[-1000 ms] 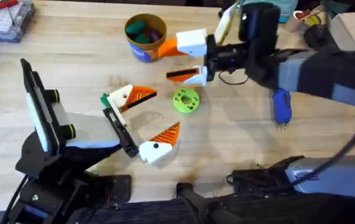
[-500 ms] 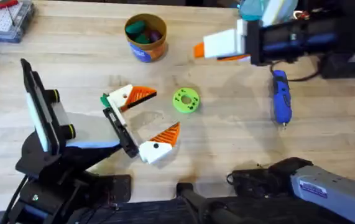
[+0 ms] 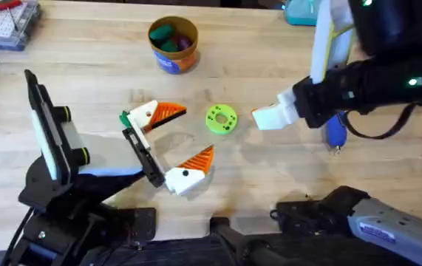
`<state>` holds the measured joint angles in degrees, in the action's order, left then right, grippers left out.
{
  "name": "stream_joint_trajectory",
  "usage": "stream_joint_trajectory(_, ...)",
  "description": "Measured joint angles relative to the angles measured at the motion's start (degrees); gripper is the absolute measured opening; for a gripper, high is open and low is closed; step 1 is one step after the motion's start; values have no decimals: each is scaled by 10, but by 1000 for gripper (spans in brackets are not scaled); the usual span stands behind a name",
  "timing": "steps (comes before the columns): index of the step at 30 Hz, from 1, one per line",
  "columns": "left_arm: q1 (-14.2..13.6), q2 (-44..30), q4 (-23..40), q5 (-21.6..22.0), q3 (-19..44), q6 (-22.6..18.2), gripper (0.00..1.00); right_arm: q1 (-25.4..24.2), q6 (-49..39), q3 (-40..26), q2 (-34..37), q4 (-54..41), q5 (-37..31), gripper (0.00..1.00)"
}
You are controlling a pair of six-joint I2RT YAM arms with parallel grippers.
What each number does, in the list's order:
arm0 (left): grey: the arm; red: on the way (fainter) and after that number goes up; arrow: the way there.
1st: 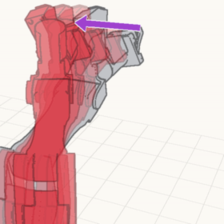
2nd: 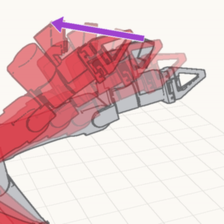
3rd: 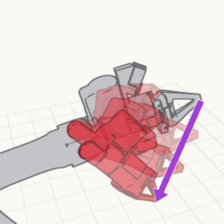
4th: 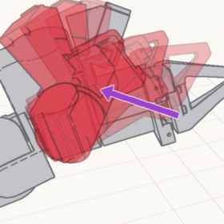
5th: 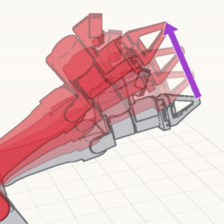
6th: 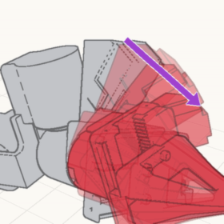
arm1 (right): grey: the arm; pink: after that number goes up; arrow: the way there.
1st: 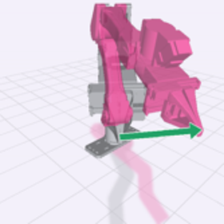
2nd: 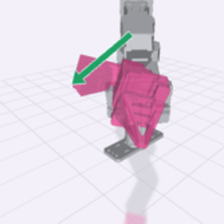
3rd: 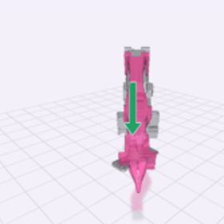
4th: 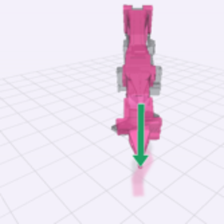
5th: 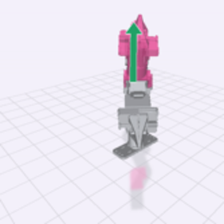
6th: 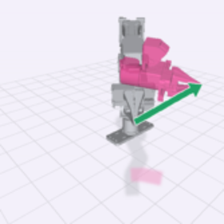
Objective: Pick up the gripper from the table and insert it into the empty holder that is missing its gripper. Then pick up a screw, insert it into the mounting hole, and use the screwdriver to tighten it. Finally, clean up the table by picking up the vegetable and placing it into the bucket.
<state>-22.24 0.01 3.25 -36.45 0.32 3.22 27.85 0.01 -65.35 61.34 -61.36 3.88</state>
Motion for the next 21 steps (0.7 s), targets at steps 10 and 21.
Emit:
stream_joint_trajectory(10,0,0,0,0,0,0,990,40,-5,56,-1,6,-39,996)
stream_joint_trajectory(21,0,0,0,0,0,0,990,87,-5,57,7,-11,-42,996)
